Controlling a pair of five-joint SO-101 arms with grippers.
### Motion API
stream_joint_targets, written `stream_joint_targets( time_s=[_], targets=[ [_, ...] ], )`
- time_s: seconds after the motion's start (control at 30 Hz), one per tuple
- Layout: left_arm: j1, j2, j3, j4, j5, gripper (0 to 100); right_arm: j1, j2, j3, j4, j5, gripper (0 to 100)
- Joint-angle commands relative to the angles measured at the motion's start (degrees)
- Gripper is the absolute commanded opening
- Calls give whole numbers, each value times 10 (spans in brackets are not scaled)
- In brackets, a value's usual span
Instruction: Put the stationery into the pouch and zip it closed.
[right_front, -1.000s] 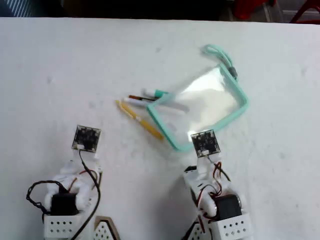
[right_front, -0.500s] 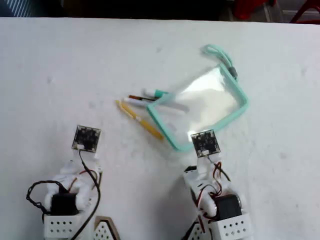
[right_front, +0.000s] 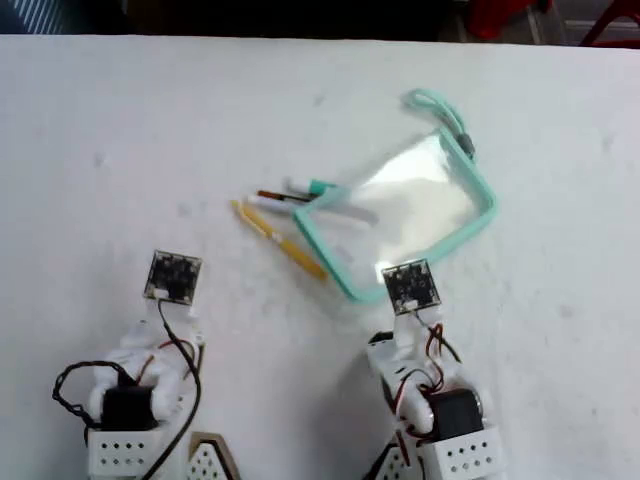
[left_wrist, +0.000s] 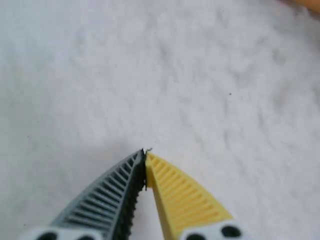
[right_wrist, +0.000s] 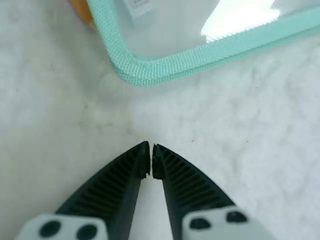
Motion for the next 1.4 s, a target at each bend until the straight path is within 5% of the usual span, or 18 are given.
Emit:
stream_joint_targets(
  time_s=[0.0, 0.83, 1.37],
  targets=[
    [4, -3, -1, 4, 6, 27, 5, -4, 4, 2, 4, 17],
    [3, -3, -7, 4, 4, 27, 4, -4, 4, 2, 4, 18],
    [7, -3, -188, -3, 6, 27, 4, -4, 4, 2, 4, 18]
  ],
)
